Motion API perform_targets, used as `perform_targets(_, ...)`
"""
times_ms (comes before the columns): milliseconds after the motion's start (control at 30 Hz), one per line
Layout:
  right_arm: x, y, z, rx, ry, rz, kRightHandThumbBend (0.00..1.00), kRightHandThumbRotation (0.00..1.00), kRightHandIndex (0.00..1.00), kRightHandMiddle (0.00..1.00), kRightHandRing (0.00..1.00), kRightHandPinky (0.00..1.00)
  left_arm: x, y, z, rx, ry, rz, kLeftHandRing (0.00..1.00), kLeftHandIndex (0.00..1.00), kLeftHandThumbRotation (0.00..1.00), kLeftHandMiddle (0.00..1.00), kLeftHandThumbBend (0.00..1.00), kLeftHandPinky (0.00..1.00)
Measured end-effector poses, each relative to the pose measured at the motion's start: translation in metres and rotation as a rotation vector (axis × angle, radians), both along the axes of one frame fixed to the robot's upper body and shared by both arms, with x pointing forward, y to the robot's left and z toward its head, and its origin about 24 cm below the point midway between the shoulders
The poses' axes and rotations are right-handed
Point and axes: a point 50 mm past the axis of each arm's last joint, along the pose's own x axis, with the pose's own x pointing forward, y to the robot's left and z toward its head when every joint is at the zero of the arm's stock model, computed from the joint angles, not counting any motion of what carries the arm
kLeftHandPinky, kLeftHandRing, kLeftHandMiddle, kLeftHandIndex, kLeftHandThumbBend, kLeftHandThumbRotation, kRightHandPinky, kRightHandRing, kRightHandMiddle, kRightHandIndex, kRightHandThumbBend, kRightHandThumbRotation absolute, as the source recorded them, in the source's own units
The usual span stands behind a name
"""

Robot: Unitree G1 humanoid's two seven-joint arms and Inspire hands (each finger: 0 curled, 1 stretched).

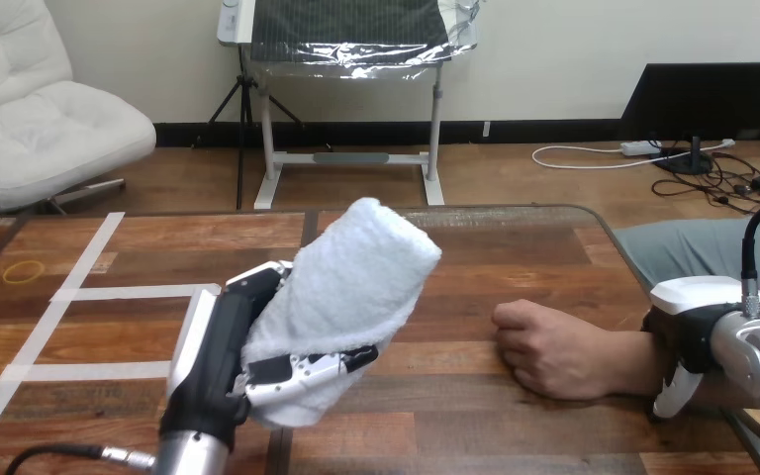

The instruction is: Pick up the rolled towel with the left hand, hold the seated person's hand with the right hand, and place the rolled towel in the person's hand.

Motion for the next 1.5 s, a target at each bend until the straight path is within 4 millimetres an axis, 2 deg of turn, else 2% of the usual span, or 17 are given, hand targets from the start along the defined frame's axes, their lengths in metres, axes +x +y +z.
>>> perform_targets(167, 0.001, 0.001, -0.001, 0.017, -0.017, 0.001, 0.65, 0.09, 0.72, 0.64, 0.54, 0.42, 0.008, -0.003, -0.001, 0.013, 0.014, -0.007, 0.39, 0.51, 0.11, 0.44, 0.63, 0.37)
perform_targets(567, 0.001, 0.000, -0.004, 0.063, -0.054, -0.002, 0.67, 0.01, 0.64, 0.59, 0.51, 0.40, 0.026, -0.008, -0.004, 0.043, 0.051, -0.008, 0.39, 0.49, 0.06, 0.42, 0.64, 0.37)
perform_targets(867, 0.002, -0.001, -0.005, 0.088, -0.075, -0.003, 0.68, 0.01, 0.59, 0.56, 0.46, 0.35, 0.039, -0.014, -0.005, 0.034, 0.093, 0.012, 0.39, 0.49, 0.06, 0.41, 0.63, 0.36)
perform_targets(1133, 0.002, -0.003, -0.006, 0.085, -0.088, -0.009, 0.69, 0.04, 0.56, 0.52, 0.39, 0.28, 0.047, -0.021, -0.005, 0.021, 0.121, 0.025, 0.37, 0.48, 0.02, 0.41, 0.63, 0.34)
perform_targets(1500, 0.003, -0.002, -0.007, 0.110, -0.143, 0.028, 0.72, 0.01, 0.42, 0.38, 0.27, 0.17, 0.052, -0.033, -0.004, 0.007, 0.128, 0.007, 0.37, 0.48, 0.01, 0.40, 0.63, 0.34)
